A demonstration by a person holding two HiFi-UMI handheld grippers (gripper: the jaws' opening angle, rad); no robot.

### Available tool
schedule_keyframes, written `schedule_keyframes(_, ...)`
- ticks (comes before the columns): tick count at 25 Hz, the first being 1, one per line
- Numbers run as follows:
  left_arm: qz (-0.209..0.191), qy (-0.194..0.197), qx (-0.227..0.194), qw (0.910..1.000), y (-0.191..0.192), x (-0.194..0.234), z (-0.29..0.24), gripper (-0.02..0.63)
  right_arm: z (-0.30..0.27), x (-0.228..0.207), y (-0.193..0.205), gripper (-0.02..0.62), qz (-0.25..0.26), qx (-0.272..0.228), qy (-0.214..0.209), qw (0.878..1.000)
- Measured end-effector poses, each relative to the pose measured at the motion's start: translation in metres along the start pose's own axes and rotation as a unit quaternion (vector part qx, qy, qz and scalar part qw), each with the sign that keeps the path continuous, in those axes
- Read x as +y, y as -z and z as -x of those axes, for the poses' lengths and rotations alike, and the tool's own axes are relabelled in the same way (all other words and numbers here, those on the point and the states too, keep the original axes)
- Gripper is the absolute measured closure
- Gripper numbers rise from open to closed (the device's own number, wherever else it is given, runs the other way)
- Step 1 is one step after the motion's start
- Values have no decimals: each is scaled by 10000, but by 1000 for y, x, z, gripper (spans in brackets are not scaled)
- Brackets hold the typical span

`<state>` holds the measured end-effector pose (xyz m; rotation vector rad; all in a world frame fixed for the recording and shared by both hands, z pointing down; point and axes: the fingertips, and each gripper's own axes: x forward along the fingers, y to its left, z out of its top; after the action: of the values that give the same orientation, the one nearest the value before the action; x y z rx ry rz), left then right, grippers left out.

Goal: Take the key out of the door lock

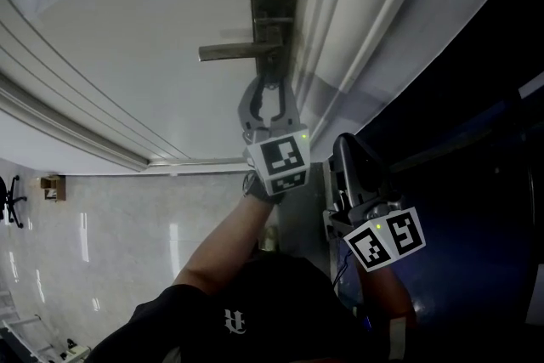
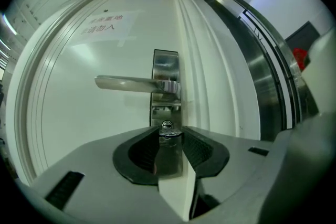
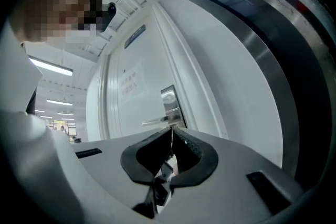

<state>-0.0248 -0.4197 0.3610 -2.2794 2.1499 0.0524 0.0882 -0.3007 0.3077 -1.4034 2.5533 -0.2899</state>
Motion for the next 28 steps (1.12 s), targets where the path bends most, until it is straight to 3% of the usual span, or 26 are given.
schedule_keyframes(18,-176,442,-158,9987,-31,-9,72,488,11,34,-2,580,189,-4,-368,9991)
schedule_keyframes(28,-123,498,-246,9984,-39,-2,94,488,-2,44,3,581,323,80,-463,9984)
